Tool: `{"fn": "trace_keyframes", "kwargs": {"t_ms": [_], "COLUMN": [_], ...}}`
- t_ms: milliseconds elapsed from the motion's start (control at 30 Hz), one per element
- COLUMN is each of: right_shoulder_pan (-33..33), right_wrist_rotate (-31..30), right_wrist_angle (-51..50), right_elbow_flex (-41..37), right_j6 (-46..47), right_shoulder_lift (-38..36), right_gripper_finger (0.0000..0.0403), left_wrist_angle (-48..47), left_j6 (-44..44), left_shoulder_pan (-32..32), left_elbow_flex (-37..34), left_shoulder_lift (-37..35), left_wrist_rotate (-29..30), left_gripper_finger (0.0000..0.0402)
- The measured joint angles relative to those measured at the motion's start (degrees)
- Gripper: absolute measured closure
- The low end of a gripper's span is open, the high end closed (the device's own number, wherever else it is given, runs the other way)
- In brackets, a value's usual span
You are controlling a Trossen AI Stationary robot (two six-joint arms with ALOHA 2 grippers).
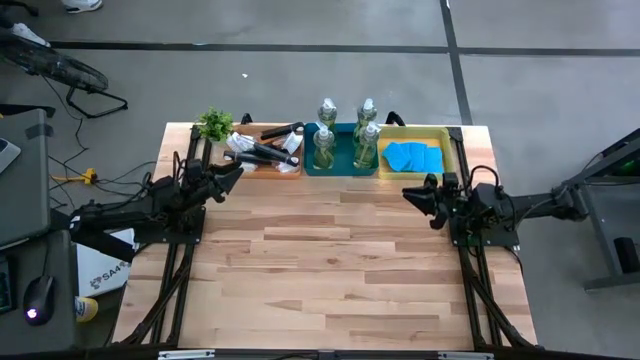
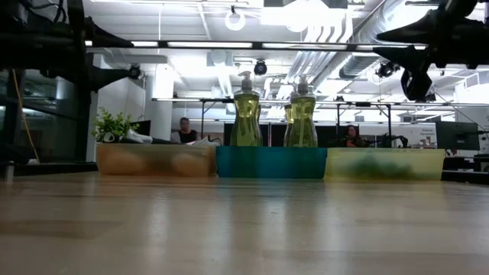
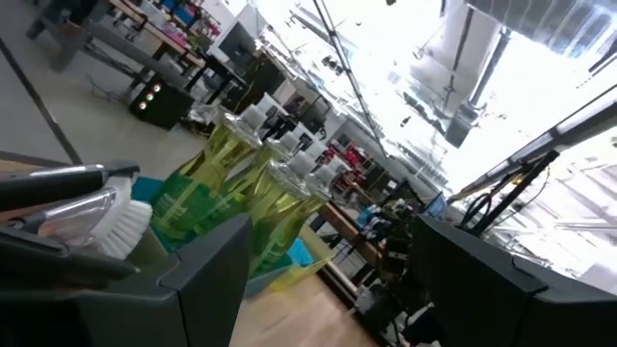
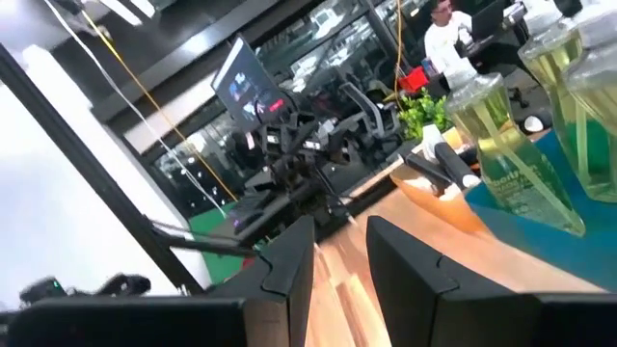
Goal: Pick & Place Kitchen Sink Supplies
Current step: Return to Home Position
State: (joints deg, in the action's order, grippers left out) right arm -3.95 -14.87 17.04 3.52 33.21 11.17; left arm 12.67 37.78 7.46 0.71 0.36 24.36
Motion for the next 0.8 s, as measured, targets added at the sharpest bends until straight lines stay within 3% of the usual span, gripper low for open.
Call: {"fn": "trace_keyframes", "kwargs": {"t_ms": [567, 800], "right_shoulder_pan": [0.2, 0.2], "right_wrist_rotate": [6.0, 10.6], "right_wrist_angle": [-10.9, -15.0], "right_elbow_flex": [-2.9, -2.9], "right_j6": [-4.6, -9.3], "right_shoulder_lift": [-5.7, -5.6], "right_gripper_finger": [0.0309, 0.0309], "left_wrist_angle": [-1.9, -10.7], "left_j6": [-0.3, -4.9], "left_shoulder_pan": [0.0, 0.0], "left_elbow_flex": [1.9, 1.9], "left_shoulder_lift": [0.0, 0.0], "left_wrist_rotate": [-0.8, -0.5], "left_gripper_finger": [0.0121, 0.0121]}}
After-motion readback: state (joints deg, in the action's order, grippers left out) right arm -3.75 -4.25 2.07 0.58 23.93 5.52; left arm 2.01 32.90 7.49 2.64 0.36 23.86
